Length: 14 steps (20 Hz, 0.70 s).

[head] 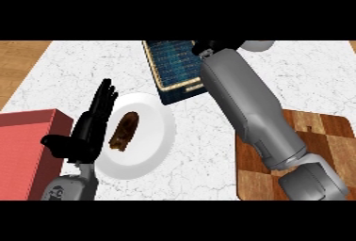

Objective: Pick the tomato from the cutting board and place it in the basket

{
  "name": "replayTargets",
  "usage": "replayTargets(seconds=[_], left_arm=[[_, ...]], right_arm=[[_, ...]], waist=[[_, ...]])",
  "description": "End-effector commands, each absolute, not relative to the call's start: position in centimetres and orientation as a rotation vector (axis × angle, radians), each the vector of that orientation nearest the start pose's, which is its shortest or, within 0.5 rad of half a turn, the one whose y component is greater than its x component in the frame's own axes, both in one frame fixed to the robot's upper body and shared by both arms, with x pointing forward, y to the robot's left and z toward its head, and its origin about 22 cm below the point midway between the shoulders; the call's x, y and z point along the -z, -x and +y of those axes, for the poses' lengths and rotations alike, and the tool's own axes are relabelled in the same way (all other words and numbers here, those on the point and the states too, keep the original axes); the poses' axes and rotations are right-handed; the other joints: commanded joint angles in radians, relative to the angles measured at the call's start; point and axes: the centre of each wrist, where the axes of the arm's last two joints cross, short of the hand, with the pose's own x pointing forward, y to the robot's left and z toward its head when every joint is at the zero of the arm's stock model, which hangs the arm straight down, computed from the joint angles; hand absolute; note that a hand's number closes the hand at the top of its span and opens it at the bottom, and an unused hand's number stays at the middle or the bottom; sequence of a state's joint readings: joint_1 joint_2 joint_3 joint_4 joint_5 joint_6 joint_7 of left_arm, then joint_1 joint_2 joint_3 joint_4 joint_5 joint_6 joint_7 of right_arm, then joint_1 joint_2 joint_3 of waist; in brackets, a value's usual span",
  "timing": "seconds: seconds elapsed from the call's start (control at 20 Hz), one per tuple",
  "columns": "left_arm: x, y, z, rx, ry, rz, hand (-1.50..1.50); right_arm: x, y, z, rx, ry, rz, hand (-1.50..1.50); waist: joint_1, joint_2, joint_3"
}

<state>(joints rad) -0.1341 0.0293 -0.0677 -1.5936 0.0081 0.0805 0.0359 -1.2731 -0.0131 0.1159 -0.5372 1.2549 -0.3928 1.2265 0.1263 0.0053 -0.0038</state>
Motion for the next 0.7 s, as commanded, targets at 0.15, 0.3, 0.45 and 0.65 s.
replayTargets(seconds=[0.15,0.3,0.45,0.65], left_arm=[[-4.0,-27.0,19.9,0.042,0.025,-1.699,0.0],[-3.2,-26.7,19.5,0.044,0.017,-1.681,0.0],[-3.8,-27.4,20.3,0.046,-0.003,-1.68,0.0],[-2.9,-26.5,20.3,0.034,0.022,-1.666,0.0]], right_arm=[[-14.8,-43.7,-4.2,-0.035,1.394,-0.874,-1.5],[-14.8,-43.6,-3.9,-0.007,1.39,-0.926,-1.5],[-15.7,-43.3,-3.2,0.023,1.386,-1.011,-1.5],[-15.9,-43.2,-2.8,0.057,1.43,-1.118,-1.5]], waist=[[0.001,0.001,0.001],[-0.001,0.002,0.001],[-0.009,-0.001,0.001],[-0.014,-0.001,-0.001]])
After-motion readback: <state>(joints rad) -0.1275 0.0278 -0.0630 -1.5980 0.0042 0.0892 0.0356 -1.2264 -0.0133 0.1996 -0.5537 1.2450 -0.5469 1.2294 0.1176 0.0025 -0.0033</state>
